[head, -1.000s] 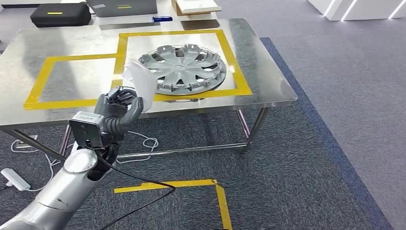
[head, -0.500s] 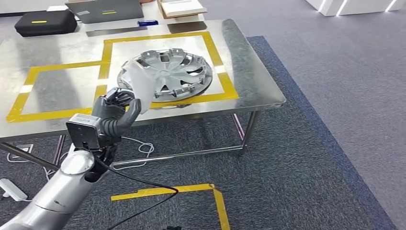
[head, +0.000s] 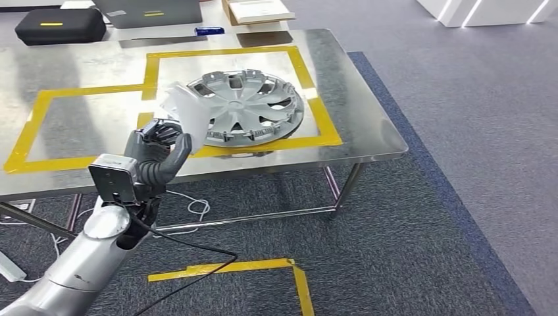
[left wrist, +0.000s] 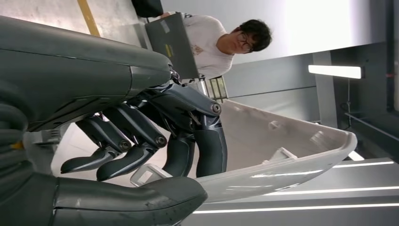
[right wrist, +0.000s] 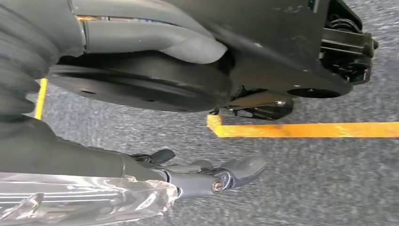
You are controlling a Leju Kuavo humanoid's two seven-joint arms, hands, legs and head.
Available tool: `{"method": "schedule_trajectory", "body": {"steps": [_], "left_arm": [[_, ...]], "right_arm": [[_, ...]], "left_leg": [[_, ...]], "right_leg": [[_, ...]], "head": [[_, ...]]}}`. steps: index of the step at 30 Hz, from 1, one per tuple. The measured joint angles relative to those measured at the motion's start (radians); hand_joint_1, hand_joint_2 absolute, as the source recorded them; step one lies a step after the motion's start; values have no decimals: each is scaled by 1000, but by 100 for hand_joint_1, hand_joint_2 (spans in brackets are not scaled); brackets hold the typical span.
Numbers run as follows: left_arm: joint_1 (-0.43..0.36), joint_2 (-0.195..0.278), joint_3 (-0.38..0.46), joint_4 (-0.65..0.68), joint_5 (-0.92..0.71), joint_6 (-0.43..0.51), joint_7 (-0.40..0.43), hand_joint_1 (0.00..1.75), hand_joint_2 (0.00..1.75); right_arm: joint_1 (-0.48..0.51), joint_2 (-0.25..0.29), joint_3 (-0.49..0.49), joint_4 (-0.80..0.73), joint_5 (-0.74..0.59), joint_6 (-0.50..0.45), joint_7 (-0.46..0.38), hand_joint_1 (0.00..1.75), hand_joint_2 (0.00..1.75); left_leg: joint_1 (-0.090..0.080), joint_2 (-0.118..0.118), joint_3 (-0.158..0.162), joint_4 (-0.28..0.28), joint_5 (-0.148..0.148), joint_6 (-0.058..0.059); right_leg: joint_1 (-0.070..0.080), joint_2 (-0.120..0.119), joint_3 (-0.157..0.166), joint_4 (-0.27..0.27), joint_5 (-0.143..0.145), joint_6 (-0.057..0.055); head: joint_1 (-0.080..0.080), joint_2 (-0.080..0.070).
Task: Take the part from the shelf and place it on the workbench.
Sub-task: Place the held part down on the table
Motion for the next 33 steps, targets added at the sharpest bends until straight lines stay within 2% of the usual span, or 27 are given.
{"method": "schedule_trajectory", "body": {"steps": [2,3,4,7,9,10,12,13,14,15,16,18,19,21,23,24,26,28,29,30,31,33], "left_arm": [[-2,0,0,0,0,0,0,175,175],[-3,0,0,0,0,0,0,175,175],[-5,0,0,0,1,0,0,175,175],[-7,1,0,0,3,1,1,175,175],[-8,2,0,0,3,1,1,175,175],[-10,2,1,0,3,1,1,175,175],[-11,3,1,0,3,1,1,175,175],[-10,3,1,0,3,1,1,175,175],[-9,3,1,0,3,1,1,175,175],[-8,3,1,0,3,2,1,175,175],[-9,4,1,0,2,3,1,175,175],[-12,5,1,0,-1,4,1,175,175],[-14,5,1,0,-2,5,1,175,175],[-17,5,1,0,-3,6,1,175,175],[-16,6,1,0,-4,7,2,175,175],[-16,7,1,0,-4,8,2,175,175],[-17,6,1,0,-5,10,2,175,175],[-16,6,1,0,-5,12,2,175,175],[-14,6,0,0,-5,13,2,175,175],[-13,6,0,0,-6,13,2,175,175],[-12,6,0,0,-6,14,2,175,175],[-12,6,0,0,-6,14,2,175,175]], "right_arm": [[0,0,0,0,1,4,0,0,175],[1,0,1,1,1,6,1,0,175],[2,0,1,2,1,8,0,0,175],[2,-1,4,5,1,10,0,0,175],[2,-2,5,5,1,10,-1,0,175],[2,-2,5,5,1,11,-1,0,175],[2,-2,5,6,1,12,-1,0,175],[3,-2,5,7,1,12,-1,0,175],[3,-2,5,7,0,13,-1,0,175],[3,-3,5,7,0,14,-2,0,175],[3,-3,5,8,0,15,-2,0,175],[3,-3,5,9,0,18,-3,0,175],[3,-3,5,9,0,20,-4,0,175],[4,-3,5,10,0,22,-6,0,175],[4,-3,5,10,-1,24,-7,0,175],[4,-3,5,10,0,24,-8,0,175],[3,-3,5,10,-1,25,-9,0,175],[0,-4,5,11,-2,27,-11,0,175],[-3,-4,6,11,-2,28,-12,0,175],[-5,-4,6,11,-2,28,-12,0,175],[-6,-4,6,11,-1,29,-12,0,175],[-5,-4,6,11,-1,28,-11,0,175]], "left_leg": [[0,-9,8,0,-4,-5],[-2,-14,9,1,-6,-8],[-3,-19,8,2,-6,-13],[-2,-28,1,1,-1,-31],[-1,-22,-5,18,-16,-41],[-1,-17,-18,51,-37,-46],[-1,-8,-72,167,-93,-53],[0,-6,-100,223,-113,-55],[0,-6,-117,256,-116,-56],[0,-5,-117,255,-102,-56],[0,-3,-98,217,-71,-54],[-5,19,-38,98,-9,-45],[-9,33,-13,46,4,-38],[-16,48,4,3,0,-28],[-14,35,5,-5,-1,-20],[-12,28,6,-7,0,-15],[-6,17,9,-12,3,-5],[-5,5,9,-11,2,0],[-5,-1,9,-11,2,0],[-5,-7,10,-11,2,0],[-5,-14,11,-11,2,0],[-5,-27,14,-11,0,-3]], "right_leg": [[-1,5,37,-118,90,-5],[-1,12,61,-178,120,-8],[-1,17,80,-221,132,-11],[0,21,98,-254,127,-24],[-3,15,102,-260,132,-35],[-5,9,106,-264,133,-41],[-5,-2,109,-265,130,-49],[-5,-8,110,-264,129,-51],[-5,-13,111,-264,128,-52],[-5,-18,112,-264,128,-53],[-5,-22,115,-264,126,-52],[-2,-30,120,-263,121,-47],[1,-34,120,-262,118,-43],[6,-45,118,-260,115,-35],[5,-55,118,-261,110,-25],[4,-50,114,-252,102,-19],[1,-29,78,-177,59,-9],[-1,-15,11,-46,5,-2],[-1,-13,-15,0,-5,0],[-1,-13,-26,15,2,0],[-2,-12,-18,-12,31,0],[-4,-2,37,-139,104,-4]], "head": [[0,0],[0,0],[-1,0],[-1,0],[-4,0],[-7,0],[-12,0],[-12,0],[-13,0],[-13,0],[-13,0],[-13,0],[-13,0],[-11,0],[-11,0],[-10,0],[-7,0],[-5,0],[-6,0],[-6,0],[-6,0],[-5,0]]}}
